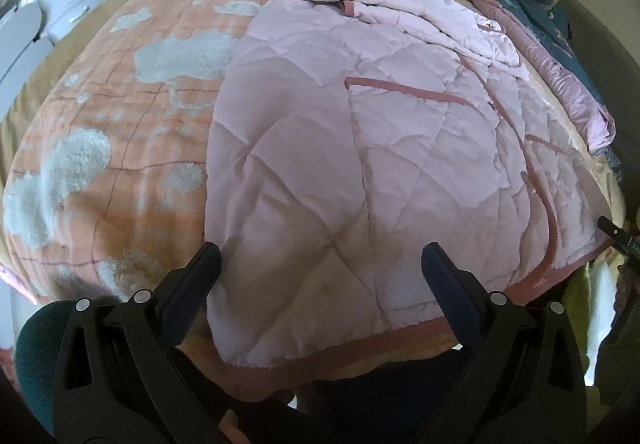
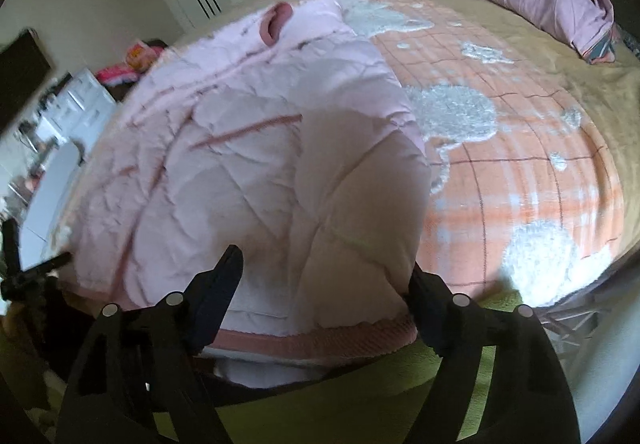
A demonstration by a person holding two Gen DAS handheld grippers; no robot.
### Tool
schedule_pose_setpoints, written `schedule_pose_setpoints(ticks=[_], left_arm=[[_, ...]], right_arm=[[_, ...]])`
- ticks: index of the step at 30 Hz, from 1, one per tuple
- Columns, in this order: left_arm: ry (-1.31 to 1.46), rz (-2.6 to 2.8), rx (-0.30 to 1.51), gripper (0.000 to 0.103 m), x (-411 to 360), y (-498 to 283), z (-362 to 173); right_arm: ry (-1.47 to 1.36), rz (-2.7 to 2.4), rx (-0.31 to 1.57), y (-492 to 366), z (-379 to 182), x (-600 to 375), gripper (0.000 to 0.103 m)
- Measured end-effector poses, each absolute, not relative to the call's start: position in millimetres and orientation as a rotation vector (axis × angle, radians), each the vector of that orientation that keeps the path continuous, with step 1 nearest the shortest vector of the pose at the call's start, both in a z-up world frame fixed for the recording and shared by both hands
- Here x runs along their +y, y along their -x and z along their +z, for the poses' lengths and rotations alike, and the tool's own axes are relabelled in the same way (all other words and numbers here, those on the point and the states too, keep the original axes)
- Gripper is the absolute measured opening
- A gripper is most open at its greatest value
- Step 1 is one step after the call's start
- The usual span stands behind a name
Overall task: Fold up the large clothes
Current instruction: 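Close the right gripper on the hem while the left gripper reaches the hem, then lift the ribbed hem with both grippers and fold it toward the collar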
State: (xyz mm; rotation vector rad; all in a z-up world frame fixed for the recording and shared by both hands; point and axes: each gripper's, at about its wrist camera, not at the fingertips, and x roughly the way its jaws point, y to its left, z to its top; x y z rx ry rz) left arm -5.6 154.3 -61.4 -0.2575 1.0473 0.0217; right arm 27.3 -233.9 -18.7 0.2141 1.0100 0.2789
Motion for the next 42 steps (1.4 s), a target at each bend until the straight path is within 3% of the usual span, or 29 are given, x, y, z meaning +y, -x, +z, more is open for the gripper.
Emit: schedule_pose_setpoints(ticks=[8,15,18,22,30,32,35,38,39,42], left_arm=[[0.371,0.006,1.072,0.094,167,16,-73],[0.395,-0.041,1.042,0.094,162,15,-73],[0.377,-0.061,1.014,0.081,156,14,-67],[0.378,-0.070,1.034,0.075,158,11,-76],[0.326,-0.048,1.028,0.081,149,9,-82],[0.304,-0.037,1.028,0.081,145,8,-82],[0.314,-0.022,1.012,0.072,150,9,-80],[0.341,-0.006,0.982,0.053,157,14,-75],[0.350,0.000,0.975,0.045,160,15,-75],[0.400,-0.008,0.958,0.037,167,18,-72]], right_arm=[[-0.202,0.270,1.067,-31,-38,-228,0.090],[-0.253,0.324,0.983,-23,-24,-225,0.090],[-0.268,0.295,1.017,-26,-32,-227,0.090],[-0.235,0.260,1.055,-23,-44,-222,0.090],[-0.320,0.196,1.103,-21,-59,-226,0.097],[-0.338,0.208,1.095,-19,-57,-224,0.090],[-0.390,0.311,1.047,-14,-44,-219,0.043],[-0.394,0.364,0.963,-11,-29,-210,0.041],[-0.408,0.378,0.969,-12,-31,-210,0.047],[-0.464,0.412,1.068,-23,-54,-204,0.057]])
